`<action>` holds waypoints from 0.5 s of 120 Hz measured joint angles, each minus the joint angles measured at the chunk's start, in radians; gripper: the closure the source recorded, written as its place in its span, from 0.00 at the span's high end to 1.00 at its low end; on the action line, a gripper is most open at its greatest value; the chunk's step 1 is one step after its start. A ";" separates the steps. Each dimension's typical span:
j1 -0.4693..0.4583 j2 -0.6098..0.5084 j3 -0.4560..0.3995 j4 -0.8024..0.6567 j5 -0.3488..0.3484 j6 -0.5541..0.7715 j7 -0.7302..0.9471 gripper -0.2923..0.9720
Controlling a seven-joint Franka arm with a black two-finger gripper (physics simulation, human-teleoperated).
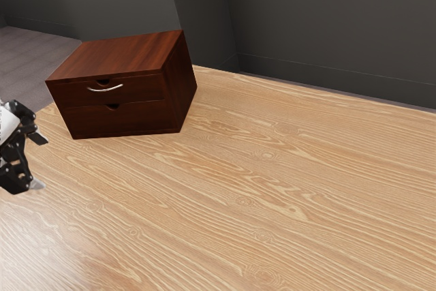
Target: Pull the drawer handle with one arm to open the drawer
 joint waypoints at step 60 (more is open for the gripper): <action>0.121 0.450 -0.002 0.256 -0.040 0.255 0.229 0.77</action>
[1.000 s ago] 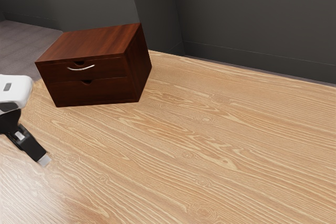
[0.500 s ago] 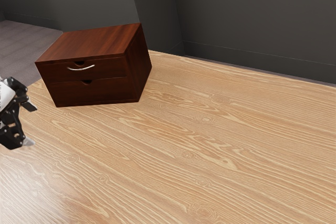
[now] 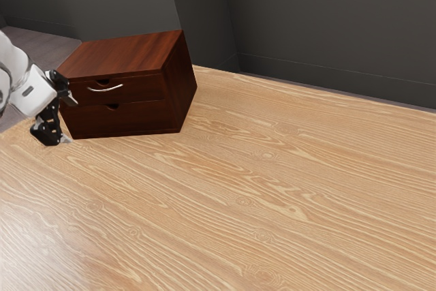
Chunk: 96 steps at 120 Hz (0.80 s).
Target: Pull the drawer handle with one arm to open the drawer
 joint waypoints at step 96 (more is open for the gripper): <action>0.057 0.408 0.006 0.366 -0.051 0.109 0.070 0.77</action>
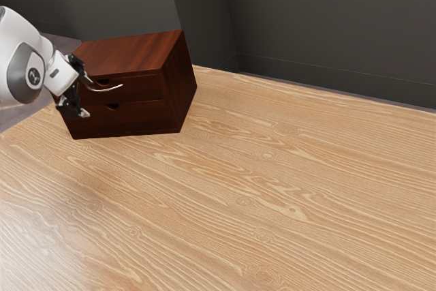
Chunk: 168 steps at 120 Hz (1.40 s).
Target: Pull the drawer handle with one arm to open the drawer
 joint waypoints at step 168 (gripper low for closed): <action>0.008 0.262 -0.012 0.221 -0.033 -0.017 0.025 0.77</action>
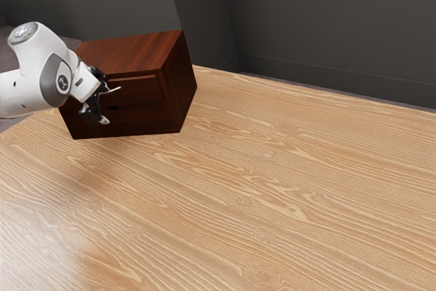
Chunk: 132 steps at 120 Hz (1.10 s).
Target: Pull the drawer handle with one arm to open the drawer
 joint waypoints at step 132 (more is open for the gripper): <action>0.034 -0.253 -0.017 -0.304 0.008 0.026 -0.007 0.70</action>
